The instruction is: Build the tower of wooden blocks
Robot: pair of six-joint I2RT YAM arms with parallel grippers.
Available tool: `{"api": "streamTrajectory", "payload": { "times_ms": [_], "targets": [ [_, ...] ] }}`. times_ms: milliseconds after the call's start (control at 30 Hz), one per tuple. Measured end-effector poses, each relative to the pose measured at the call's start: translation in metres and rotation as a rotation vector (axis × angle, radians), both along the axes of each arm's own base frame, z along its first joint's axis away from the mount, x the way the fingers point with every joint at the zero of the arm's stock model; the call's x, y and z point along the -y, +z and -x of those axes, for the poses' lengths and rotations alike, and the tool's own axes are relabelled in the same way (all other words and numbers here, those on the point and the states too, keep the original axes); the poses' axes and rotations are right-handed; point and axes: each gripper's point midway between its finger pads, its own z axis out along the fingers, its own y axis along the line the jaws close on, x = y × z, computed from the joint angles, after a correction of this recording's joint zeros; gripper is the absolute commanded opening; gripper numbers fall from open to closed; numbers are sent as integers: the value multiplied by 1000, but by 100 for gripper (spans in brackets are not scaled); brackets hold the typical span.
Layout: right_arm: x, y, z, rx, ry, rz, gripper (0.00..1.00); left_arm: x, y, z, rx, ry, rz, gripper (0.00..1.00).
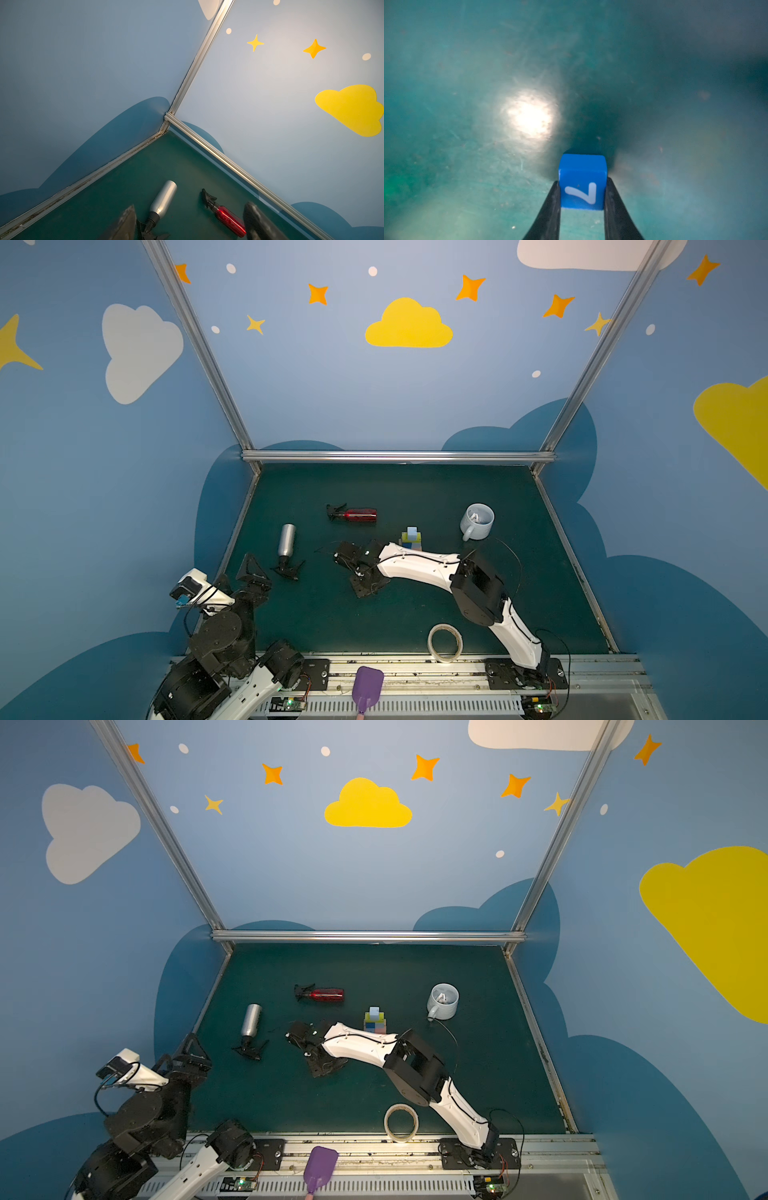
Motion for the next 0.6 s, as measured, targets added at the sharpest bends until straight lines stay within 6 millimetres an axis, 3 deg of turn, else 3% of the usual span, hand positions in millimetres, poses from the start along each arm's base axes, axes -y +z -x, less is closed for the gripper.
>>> {"api": "streamTrajectory", "payload": {
  "times_ms": [200,400,600],
  "targets": [
    [6,-4,3,-17,-49,17,55,-1,0,2,9,-3,7,80],
    [6,-4,3,-19,-58,15,55,0,-1,1,6,-4,3,80],
    [7,-4,1,-13,-64,17,49,-1,-1,1,5,2,1,80]
  ]
}}
